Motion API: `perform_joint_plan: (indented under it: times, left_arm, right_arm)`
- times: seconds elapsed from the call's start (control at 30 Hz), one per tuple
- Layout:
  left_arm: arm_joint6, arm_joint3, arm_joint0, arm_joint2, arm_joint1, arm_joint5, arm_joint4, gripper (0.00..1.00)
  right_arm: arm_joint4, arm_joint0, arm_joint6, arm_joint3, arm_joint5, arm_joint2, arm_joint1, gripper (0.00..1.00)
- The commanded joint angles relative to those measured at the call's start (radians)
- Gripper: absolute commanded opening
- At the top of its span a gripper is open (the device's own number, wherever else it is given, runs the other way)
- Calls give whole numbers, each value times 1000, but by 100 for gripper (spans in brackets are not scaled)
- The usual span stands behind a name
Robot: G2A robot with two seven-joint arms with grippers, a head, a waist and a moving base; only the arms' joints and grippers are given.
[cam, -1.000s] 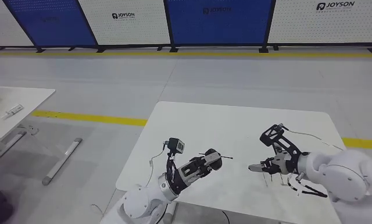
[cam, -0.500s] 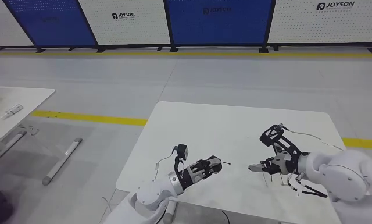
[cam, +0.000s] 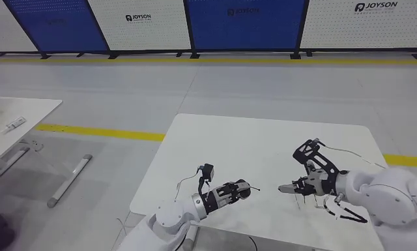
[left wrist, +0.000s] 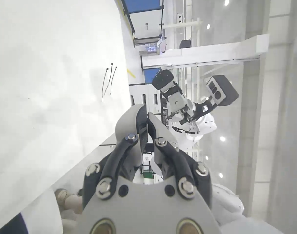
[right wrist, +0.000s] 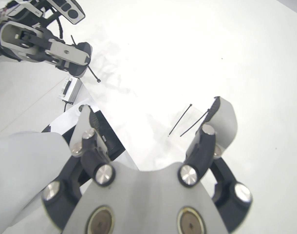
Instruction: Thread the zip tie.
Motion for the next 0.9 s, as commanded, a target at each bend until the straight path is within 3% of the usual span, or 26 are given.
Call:
perform_joint_plan:
  times: [0.0,0.13,0.23,0.63,0.7,0.77,0.87]
  left_arm:
    - [0,0,0,0,0,0,0,0]
    - [0,0,0,0,0,0,0,0]
    - [0,0,0,0,0,0,0,0]
    - [0,0,0,0,0,0,0,0]
    - [0,0,0,0,0,0,0,0]
    - [0,0,0,0,0,0,0,0]
    - [0,0,0,0,0,0,0,0]
  right_arm:
    - [25,29,78,33,36,8,5,100]
    - [-20,59,78,79,68,-20,22,100]
    - [-2,106,78,159,51,-117,43,100]
    - [1,104,68,163,59,-115,43,100]
    - [-9,106,41,167,92,-128,39,100]
    - [-50,134,34,166,181,-159,31,100]
    - [-77,186,38,178,249,-220,15,100]
